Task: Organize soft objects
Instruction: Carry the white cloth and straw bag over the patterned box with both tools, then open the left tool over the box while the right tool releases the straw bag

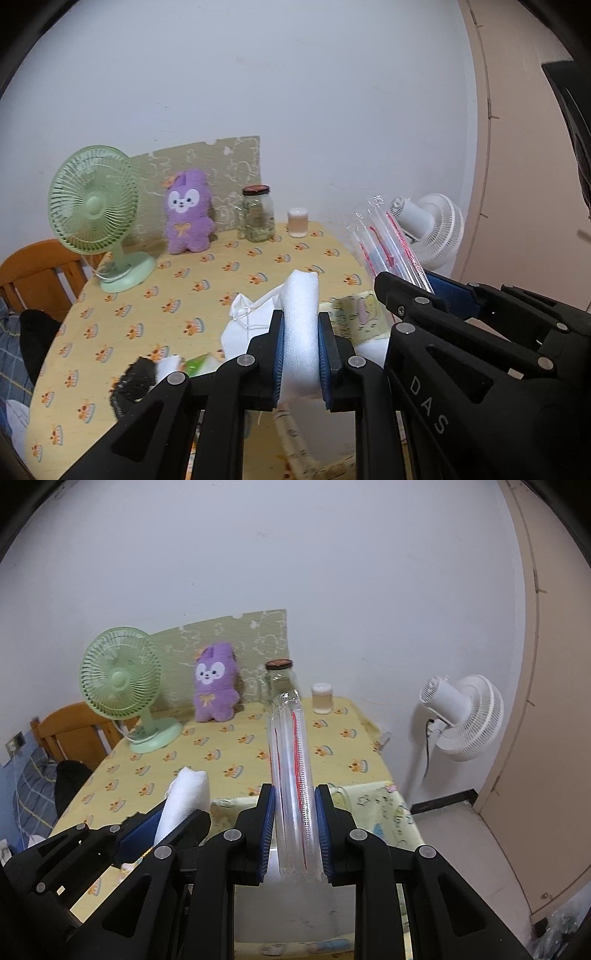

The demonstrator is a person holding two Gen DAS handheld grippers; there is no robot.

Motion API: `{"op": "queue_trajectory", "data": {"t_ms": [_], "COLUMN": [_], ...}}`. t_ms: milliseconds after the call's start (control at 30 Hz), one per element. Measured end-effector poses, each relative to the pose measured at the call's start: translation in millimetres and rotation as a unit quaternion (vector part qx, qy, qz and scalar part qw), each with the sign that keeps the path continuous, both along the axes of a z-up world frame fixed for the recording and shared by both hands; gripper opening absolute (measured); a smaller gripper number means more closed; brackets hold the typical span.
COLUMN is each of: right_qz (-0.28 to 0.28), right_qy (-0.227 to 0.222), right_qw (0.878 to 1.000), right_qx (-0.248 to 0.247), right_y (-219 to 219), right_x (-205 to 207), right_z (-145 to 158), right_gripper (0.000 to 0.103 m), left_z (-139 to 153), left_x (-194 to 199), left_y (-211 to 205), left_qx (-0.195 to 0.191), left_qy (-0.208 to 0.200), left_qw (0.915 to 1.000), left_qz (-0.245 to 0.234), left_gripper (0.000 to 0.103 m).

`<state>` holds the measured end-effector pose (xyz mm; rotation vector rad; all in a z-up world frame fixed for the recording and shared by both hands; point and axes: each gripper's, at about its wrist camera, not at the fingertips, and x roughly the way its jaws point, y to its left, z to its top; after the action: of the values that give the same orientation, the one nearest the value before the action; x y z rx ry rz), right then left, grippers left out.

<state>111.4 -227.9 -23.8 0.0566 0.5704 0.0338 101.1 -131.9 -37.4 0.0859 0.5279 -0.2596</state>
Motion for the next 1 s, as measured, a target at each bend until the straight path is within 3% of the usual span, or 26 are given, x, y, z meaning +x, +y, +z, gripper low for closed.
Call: {"op": "queue_trajectory", "data": {"t_ms": [333,567,667,800,833,1000], "right_qz": [-0.024,-0.041,-0.04,-0.036,-0.038,-0.036], "right_qy": [0.029,0.062,0.085,0.101,0.103,0.117], "right_qw": [0.999,0.997,0.995,0.994,0.994,0.992], "right_qx": [0.005,0.022,0.026,0.031,0.029,0.034], "right_y": [-26.1,-42.2,-46.4,-49.8,-50.6,-55.7], "right_x": [9.5,19.6,24.1,28.5,29.8,34.9], "right_z": [-21.8,-43.8,-56.4,-65.1,-66.9,-72.7], "right_gripper": [0.025,0.025,0.025,0.025,0.025,0.025], "left_z": [-17.8,-34.6,-44.7,-55.0,-57.2,-59.3], "left_x": [11.3,21.4,29.3,35.4,36.4,35.7], "left_y": [-24.7,-41.0,-44.4,-47.4,-48.2,-51.4], "left_qx": [0.005,0.031,0.047,0.04,0.041,0.045], "left_qy": [0.029,0.057,0.087,0.123,0.128,0.127], "left_qw": [0.9993,0.9974,0.9948,0.991,0.9904,0.9901], "left_qz": [-0.021,-0.031,-0.027,-0.032,-0.034,-0.037], "left_gripper": [0.015,0.02,0.032,0.049,0.055,0.067]}}
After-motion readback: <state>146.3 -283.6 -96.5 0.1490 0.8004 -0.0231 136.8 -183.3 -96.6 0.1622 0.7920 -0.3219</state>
